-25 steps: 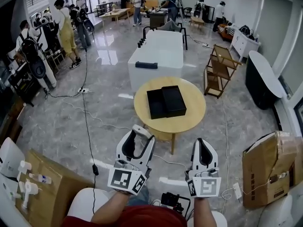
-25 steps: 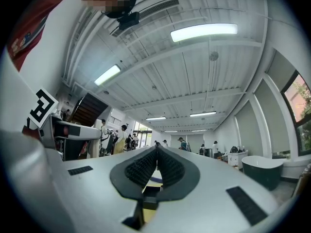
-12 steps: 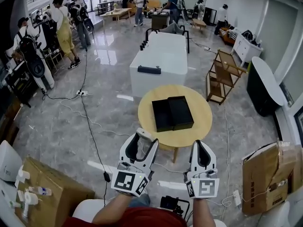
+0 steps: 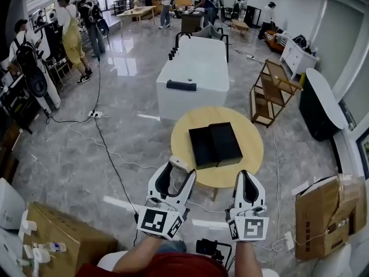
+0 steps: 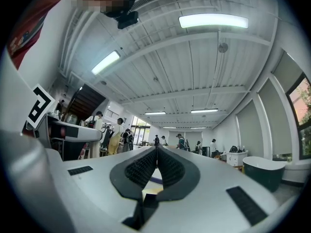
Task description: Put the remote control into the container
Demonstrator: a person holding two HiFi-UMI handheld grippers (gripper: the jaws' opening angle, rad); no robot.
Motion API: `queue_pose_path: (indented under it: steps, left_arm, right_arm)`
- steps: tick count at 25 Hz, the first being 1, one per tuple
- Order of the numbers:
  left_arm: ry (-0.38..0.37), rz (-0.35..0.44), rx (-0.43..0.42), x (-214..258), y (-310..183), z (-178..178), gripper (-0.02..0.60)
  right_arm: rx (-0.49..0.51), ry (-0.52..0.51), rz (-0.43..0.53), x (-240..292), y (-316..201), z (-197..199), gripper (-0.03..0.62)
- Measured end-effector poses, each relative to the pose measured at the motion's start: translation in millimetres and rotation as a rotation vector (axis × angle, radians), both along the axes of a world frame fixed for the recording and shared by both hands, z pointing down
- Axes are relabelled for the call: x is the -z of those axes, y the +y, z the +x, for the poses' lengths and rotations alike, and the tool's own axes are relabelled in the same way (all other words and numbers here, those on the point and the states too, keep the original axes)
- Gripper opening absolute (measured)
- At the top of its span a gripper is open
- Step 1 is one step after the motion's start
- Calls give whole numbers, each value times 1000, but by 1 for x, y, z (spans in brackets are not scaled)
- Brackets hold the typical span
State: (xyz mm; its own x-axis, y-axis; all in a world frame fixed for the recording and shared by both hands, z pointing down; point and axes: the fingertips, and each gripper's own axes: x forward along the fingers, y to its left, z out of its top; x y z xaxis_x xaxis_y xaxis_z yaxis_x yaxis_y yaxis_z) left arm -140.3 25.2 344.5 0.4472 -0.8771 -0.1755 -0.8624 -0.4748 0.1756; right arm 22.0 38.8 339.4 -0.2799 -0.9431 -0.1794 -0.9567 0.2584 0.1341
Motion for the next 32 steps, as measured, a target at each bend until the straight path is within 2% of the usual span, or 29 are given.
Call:
queue_pose_path:
  steps: [7, 16, 32]
  left_arm:
    - [5, -13, -29, -9, -22, -13, 276]
    - [-2, -24, -42, -19, -37, -11, 276]
    - [-10, -11, -39, -6, -128, 49, 276]
  right_arm:
    - [-35, 6, -9, -5, -16, -11, 21]
    - [-51, -2, -13, -15, -32, -5, 21]
    - [-34, -12, -7, -9, -125, 49, 21]
